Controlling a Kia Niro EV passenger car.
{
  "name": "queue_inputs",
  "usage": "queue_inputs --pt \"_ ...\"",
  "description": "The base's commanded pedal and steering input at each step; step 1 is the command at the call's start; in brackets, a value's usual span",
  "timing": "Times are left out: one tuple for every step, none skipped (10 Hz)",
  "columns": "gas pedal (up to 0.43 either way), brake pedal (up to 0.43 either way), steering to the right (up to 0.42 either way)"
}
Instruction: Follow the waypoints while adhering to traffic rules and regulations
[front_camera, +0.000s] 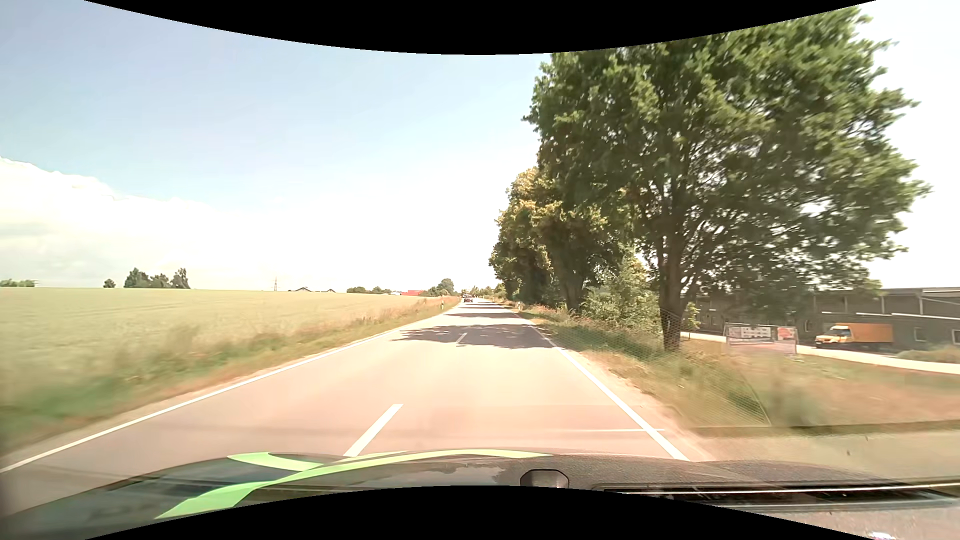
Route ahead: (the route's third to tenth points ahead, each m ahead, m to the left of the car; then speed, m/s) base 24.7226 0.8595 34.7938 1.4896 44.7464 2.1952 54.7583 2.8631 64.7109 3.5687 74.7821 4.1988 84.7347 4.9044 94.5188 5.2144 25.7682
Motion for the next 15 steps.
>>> queue_inputs --pt "0.350 0.000 -0.009" --pt "0.350 0.000 -0.009" --pt "0.350 0.000 -0.009" --pt "0.350 0.000 -0.009" --pt "0.350 0.000 -0.009" --pt "0.311 0.000 -0.009" --pt "0.268 0.000 -0.009" --pt "0.248 0.000 -0.009" --pt "0.248 0.000 -0.009" --pt "0.240 0.000 -0.009" --pt "0.240 0.000 -0.009" --pt "0.228 0.000 -0.009" --pt "0.228 0.000 -0.009" --pt "0.240 0.000 -0.010" --pt "0.248 0.000 -0.011"
